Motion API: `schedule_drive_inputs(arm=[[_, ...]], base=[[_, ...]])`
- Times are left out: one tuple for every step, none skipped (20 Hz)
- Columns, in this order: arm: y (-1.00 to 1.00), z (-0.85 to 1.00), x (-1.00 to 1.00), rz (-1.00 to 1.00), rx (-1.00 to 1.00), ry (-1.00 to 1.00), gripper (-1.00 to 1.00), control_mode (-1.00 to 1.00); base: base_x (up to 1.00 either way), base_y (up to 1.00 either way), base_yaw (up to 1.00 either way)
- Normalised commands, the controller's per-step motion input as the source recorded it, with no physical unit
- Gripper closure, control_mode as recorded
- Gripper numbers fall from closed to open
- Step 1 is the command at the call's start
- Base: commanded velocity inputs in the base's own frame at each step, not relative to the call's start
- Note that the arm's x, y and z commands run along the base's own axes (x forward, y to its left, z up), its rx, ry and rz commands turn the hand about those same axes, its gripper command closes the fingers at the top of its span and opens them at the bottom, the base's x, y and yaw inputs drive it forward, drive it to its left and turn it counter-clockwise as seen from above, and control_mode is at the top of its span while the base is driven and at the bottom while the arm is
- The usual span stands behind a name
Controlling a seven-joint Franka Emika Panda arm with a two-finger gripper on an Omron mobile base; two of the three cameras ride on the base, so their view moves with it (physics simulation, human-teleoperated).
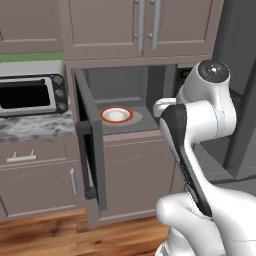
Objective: Transport the fish from the fridge to the microwave and turn on the microwave.
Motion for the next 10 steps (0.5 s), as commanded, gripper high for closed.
schedule_drive_inputs(arm=[[0.0,0.0,0.0,0.0,0.0,0.0,1.0,1.0],[0.0,0.0,0.0,0.0,0.0,0.0,1.0,1.0],[0.0,0.0,0.0,0.0,0.0,0.0,1.0,1.0],[0.0,0.0,0.0,0.0,0.0,0.0,1.0,1.0],[0.0,0.0,0.0,0.0,0.0,0.0,1.0,1.0],[0.0,0.0,0.0,0.0,0.0,0.0,1.0,1.0],[0.0,0.0,0.0,0.0,0.0,0.0,1.0,1.0],[0.0,0.0,0.0,0.0,0.0,0.0,1.0,1.0],[0.0,0.0,0.0,0.0,0.0,0.0,1.0,1.0],[0.0,0.0,0.0,0.0,0.0,0.0,1.0,1.0]], base=[[0.26,0.26,0.0],[0.27,0.26,0.0],[0.28,0.23,0.0],[0.26,0.17,0.0],[0.22,0.08,0.0],[0.24,0.11,0.0],[0.25,0.13,0.0],[0.29,0.2,0.0],[0.33,0.24,0.0],[0.37,0.28,0.0]])
